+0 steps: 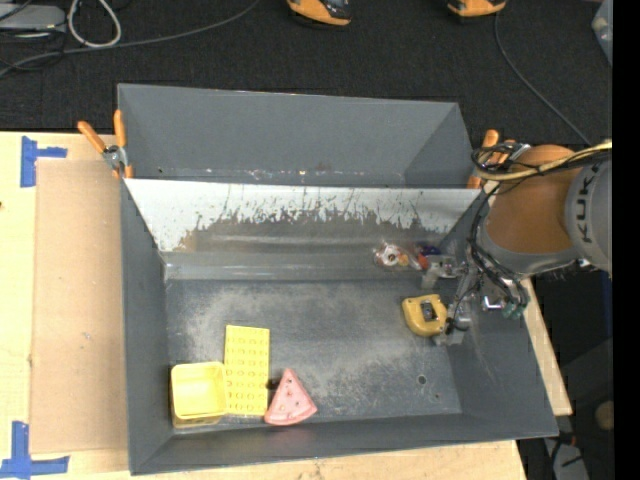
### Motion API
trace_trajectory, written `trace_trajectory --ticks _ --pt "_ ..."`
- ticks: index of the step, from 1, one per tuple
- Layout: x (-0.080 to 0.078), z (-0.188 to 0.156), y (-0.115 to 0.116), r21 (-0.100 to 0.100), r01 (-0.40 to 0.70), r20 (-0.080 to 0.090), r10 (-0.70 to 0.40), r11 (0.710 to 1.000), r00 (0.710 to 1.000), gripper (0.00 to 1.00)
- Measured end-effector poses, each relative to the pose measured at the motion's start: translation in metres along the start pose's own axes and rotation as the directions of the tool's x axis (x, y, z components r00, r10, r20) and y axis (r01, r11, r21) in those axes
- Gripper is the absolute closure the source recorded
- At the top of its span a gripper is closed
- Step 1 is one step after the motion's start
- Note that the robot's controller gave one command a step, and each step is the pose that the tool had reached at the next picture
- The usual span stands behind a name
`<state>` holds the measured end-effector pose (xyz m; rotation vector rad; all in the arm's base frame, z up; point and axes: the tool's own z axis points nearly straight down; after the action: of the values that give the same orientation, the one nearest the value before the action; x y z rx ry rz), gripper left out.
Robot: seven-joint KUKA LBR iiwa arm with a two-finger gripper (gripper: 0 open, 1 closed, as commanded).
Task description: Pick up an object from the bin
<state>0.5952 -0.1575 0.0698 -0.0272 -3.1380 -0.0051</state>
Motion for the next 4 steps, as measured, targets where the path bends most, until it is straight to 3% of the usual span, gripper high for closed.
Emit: trace_trajectory --ticks 1,4 --pt "0.008 0.0 0.004 0.0 -0.12 0.01 0.12 0.993 0.993 1.0" --pt "0.009 -0.013 0.005 -0.001 -0.117 0.007 0.117 0.993 0.993 1.0"
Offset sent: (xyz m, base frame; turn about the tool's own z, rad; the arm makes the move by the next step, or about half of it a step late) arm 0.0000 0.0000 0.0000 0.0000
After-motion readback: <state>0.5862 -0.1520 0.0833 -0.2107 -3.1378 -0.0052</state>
